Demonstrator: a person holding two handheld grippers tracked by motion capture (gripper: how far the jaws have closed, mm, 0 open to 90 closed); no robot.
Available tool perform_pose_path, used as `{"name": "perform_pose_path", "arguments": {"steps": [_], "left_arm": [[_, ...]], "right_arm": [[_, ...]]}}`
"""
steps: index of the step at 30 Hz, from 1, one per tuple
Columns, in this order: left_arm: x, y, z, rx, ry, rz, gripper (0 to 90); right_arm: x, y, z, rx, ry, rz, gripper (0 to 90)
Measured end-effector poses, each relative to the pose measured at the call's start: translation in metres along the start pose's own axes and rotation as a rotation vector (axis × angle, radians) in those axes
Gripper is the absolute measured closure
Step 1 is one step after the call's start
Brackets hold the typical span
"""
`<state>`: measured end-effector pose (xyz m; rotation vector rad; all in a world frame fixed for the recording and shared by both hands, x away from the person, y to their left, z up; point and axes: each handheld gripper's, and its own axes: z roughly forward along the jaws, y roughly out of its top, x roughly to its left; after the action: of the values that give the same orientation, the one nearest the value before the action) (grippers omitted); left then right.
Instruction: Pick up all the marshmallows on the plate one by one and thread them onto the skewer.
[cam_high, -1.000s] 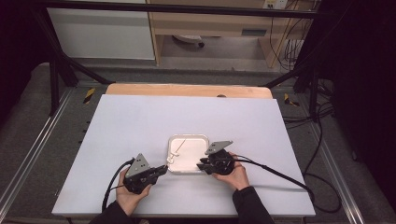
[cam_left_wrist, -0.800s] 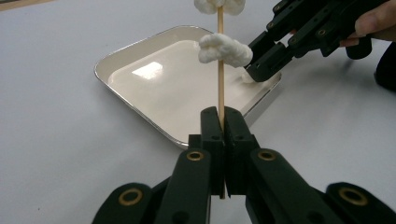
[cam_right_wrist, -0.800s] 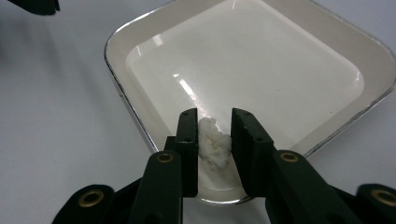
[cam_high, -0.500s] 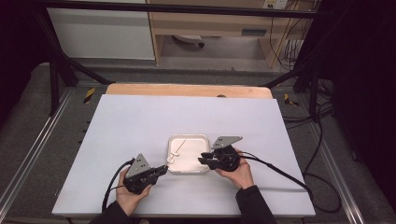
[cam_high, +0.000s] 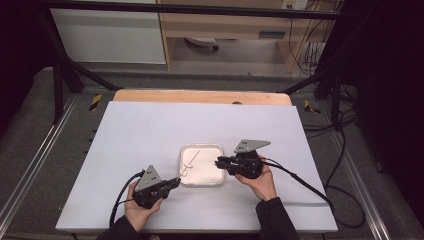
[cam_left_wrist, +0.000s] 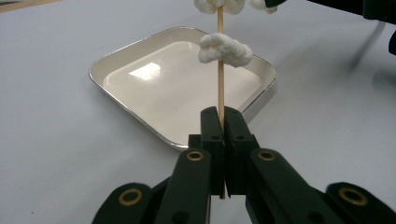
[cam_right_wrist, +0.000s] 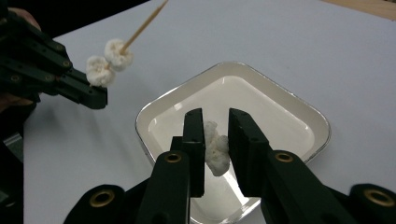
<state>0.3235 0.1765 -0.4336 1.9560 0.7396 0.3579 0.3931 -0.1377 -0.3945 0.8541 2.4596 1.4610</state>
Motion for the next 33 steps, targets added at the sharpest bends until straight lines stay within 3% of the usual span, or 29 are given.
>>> {"name": "perform_pose_path", "arguments": {"steps": [7, 19, 24, 33], "left_arm": [[-0.002, 0.0, 0.001, 0.003, -0.008, 0.01, 88.5], [-0.007, 0.0, 0.006, 0.026, -0.052, 0.045, 88.5], [-0.007, 0.0, 0.005, 0.022, -0.055, 0.052, 88.4], [-0.007, 0.001, 0.004, 0.014, -0.054, 0.054, 88.5]], "right_arm": [[-0.004, 0.008, -0.006, -0.081, 0.032, 0.062, 79.3], [-0.003, 0.026, -0.013, -0.208, 0.117, 0.104, 80.6], [0.0, 0.031, -0.009, -0.223, 0.147, 0.116, 80.9], [0.001, 0.031, -0.005, -0.215, 0.156, 0.118, 81.4]]}}
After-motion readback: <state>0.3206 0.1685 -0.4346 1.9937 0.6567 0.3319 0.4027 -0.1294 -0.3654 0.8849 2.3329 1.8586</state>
